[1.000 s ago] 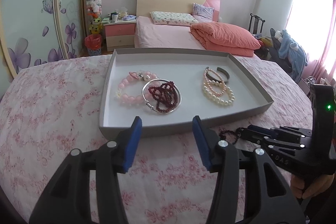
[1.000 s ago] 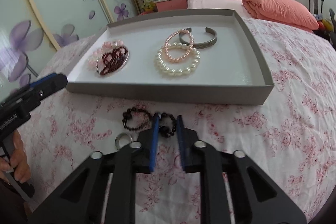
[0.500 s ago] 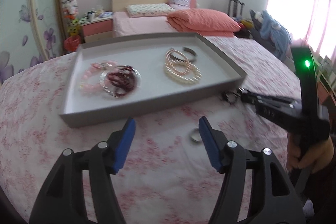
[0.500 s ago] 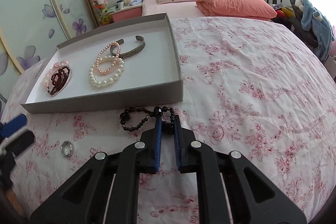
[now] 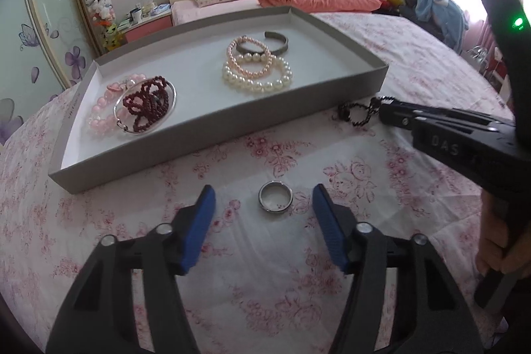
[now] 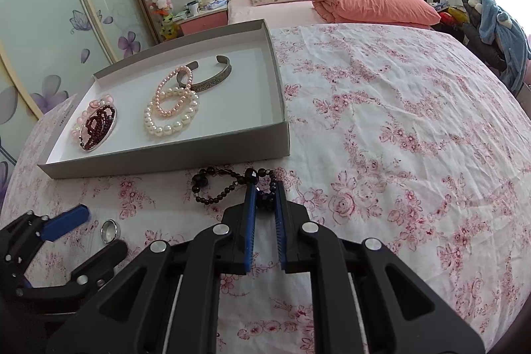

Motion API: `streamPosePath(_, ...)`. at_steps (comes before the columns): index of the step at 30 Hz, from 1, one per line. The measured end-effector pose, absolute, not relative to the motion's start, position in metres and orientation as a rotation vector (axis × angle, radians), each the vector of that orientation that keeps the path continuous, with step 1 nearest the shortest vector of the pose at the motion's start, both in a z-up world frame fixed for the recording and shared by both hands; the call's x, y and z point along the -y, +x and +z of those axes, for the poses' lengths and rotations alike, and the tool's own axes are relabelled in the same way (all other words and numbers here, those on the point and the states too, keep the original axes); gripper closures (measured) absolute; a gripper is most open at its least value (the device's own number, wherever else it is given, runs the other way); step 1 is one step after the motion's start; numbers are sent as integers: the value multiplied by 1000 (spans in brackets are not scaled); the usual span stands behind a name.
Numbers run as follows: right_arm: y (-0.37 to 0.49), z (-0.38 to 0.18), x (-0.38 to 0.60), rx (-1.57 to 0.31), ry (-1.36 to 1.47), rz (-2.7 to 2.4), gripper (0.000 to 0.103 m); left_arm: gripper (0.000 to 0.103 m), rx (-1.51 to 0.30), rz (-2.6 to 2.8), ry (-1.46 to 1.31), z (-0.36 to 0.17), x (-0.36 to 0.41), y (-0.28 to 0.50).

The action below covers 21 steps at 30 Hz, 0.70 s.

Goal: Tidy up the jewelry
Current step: 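Grasp the silver ring with the left tool while the right tool grasps the black bracelet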

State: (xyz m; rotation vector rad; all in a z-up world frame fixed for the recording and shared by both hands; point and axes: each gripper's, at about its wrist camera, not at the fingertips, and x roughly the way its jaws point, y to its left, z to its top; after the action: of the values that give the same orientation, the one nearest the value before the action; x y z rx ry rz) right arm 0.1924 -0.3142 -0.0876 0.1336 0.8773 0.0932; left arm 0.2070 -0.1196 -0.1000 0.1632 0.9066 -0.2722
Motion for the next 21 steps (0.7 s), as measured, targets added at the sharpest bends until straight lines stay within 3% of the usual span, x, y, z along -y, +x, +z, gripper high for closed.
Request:
streamPosePath(1,193,-88,314,-877,134,93,91,49,-902,-263,164,-100,120,208)
streamPosePath(3,193,-88,314,-877,133,93,91,68,-894,-249,169,-100,123,209)
streamPosePath(5,192,-88,314,-877,132,93,91,81,-890,-234,170,-99,121,210)
streamPosePath(21,186,-86,273,-882,21,235,91,81,-899,39,28,-94,-1,214)
